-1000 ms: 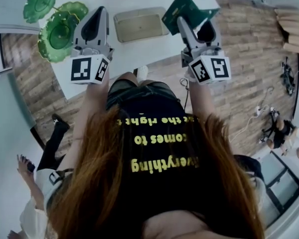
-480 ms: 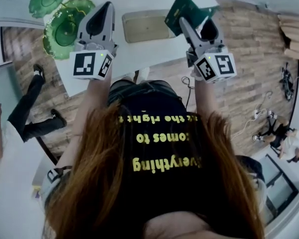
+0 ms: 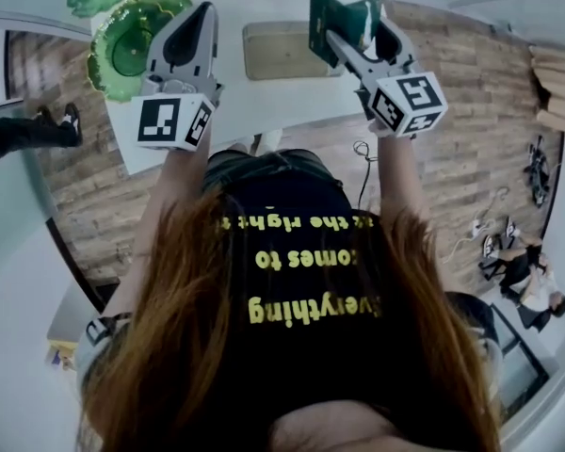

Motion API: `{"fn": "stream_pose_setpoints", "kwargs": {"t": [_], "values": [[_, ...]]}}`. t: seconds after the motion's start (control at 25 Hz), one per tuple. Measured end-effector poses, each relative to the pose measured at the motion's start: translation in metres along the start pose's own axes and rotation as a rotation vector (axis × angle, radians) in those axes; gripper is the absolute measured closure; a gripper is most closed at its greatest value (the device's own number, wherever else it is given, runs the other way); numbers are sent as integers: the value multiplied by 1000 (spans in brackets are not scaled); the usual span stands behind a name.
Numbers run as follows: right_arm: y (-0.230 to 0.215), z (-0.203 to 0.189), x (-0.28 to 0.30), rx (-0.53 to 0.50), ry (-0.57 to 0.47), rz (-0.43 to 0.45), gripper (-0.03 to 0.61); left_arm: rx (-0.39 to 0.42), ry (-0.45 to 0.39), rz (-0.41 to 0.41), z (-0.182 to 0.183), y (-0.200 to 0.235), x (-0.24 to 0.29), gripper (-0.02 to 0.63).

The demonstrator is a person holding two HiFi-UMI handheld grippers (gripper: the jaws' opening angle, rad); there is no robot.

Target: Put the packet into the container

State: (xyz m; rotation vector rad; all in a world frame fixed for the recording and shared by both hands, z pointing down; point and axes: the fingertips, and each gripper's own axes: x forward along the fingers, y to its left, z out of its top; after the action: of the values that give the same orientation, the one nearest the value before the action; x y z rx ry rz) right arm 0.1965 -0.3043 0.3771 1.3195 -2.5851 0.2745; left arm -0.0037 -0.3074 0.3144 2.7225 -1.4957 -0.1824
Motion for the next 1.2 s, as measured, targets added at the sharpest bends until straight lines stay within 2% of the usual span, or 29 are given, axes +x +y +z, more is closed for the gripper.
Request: {"fn": "stream_pose_setpoints", "kwargs": {"t": [0.2,0.32,0.48,0.72,1.12,1.2], "values": [[-11,-18,14,59,104,0,250,0,2,11,0,4,-3,612],[-9,-36,20,19,205,34,250,-1,2,9,-1,3,-3,612],[4,-59,28,-69,338,152,250,0,0,7,1,2,-3,612],[19,-76,38,-309,506,288,250,2,-2,12,3,4,-7,612],[58,-84,44,-829,628,529,250,-1,-11,31,5,11,-13,612],[64,-93,41,-896,657,572,250,-1,-11,34,5,11,-14,612]]}}
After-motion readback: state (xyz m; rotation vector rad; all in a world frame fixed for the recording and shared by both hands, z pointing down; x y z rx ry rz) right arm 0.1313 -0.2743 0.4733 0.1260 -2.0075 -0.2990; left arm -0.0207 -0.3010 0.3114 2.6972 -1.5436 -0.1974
